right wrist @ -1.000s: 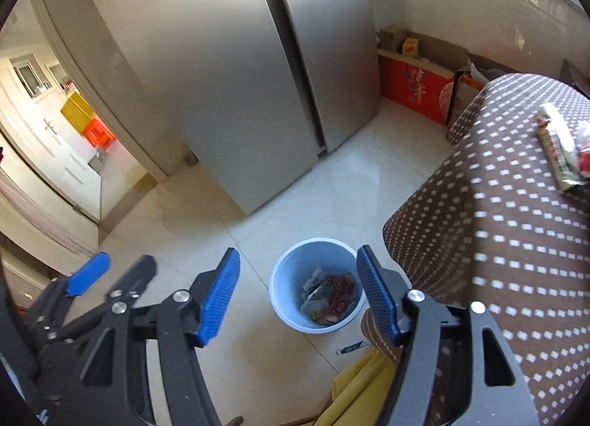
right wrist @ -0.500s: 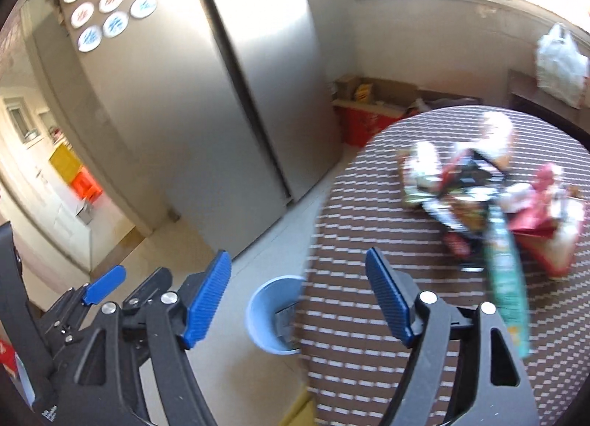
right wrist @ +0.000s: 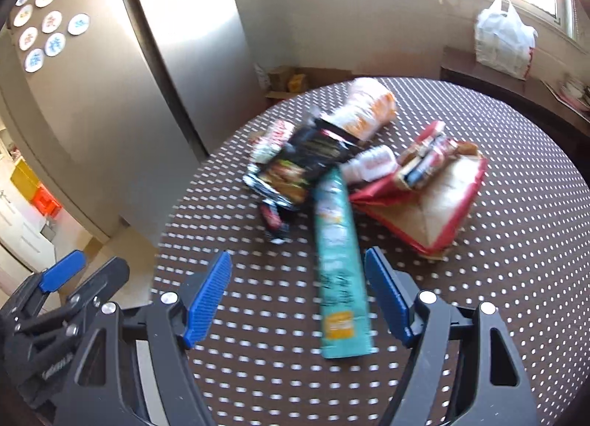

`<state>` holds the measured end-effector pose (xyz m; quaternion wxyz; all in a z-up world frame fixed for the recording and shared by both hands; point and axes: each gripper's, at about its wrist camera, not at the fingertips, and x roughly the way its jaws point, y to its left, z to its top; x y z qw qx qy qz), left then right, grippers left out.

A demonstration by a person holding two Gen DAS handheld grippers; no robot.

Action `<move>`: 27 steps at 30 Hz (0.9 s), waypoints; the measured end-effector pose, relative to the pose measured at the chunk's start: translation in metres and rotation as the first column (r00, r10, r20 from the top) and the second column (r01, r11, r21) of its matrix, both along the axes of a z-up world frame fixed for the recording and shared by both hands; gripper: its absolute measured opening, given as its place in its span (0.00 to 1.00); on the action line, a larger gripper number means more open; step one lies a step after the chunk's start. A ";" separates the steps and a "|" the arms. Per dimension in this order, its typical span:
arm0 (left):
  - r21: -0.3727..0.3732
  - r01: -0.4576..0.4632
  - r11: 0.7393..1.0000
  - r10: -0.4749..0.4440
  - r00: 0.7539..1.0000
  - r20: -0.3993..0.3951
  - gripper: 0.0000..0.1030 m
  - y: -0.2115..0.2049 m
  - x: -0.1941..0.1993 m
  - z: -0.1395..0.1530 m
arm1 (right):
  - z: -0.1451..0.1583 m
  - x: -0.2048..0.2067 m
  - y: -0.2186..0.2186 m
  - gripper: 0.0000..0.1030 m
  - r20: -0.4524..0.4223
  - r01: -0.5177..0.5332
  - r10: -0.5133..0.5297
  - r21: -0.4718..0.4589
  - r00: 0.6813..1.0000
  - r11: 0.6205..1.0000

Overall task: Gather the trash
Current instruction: 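Move both grippers back over the table, then grasp the black snack bag with the left gripper while the right gripper closes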

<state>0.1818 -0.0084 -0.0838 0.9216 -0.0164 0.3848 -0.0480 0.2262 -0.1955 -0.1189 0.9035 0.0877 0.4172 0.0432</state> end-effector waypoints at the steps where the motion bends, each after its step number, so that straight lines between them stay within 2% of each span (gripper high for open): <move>1: -0.005 0.007 1.000 -0.007 1.000 -0.011 0.82 -0.003 -0.001 -0.002 | -0.004 0.001 -0.004 0.71 -0.011 0.006 -0.006 -0.001 1.000 1.000; 5: -0.004 0.028 1.000 -0.028 0.997 -0.068 0.82 -0.020 0.003 -0.014 | -0.018 0.009 -0.014 0.70 -0.038 0.045 -0.046 -0.032 0.998 0.999; 6: -0.001 0.031 1.000 -0.031 0.997 -0.075 0.82 -0.023 0.004 -0.016 | -0.022 0.011 -0.015 0.63 -0.040 0.044 -0.046 -0.044 0.998 0.998; 9: 0.000 0.040 0.999 -0.040 0.995 -0.087 0.84 -0.030 0.008 -0.018 | -0.028 0.012 -0.015 0.29 -0.023 0.044 -0.046 -0.101 0.999 0.994; 15: -0.011 0.067 0.998 -0.068 0.993 -0.095 0.86 -0.045 0.019 -0.015 | -0.024 0.006 -0.031 0.23 -0.034 0.036 -0.035 0.020 0.999 0.999; 16: -0.013 0.077 0.997 -0.078 0.993 -0.092 0.86 -0.048 0.022 -0.014 | -0.021 0.004 -0.033 0.07 -0.028 0.032 -0.031 0.036 0.999 0.999; 17: -0.016 0.087 0.996 -0.088 0.992 -0.090 0.87 -0.050 0.024 -0.013 | -0.015 -0.001 -0.037 0.03 -0.007 0.019 -0.019 0.068 1.000 0.997; 23: -0.043 0.139 0.989 -0.142 0.987 -0.077 0.87 -0.067 0.042 -0.007 | 0.006 -0.012 -0.055 0.03 0.053 0.003 -0.008 0.092 0.999 0.996; 27: -0.055 0.150 0.987 -0.154 0.985 -0.084 0.87 -0.076 0.048 -0.006 | -0.005 -0.010 -0.066 0.03 0.008 0.031 -0.032 0.117 0.999 0.993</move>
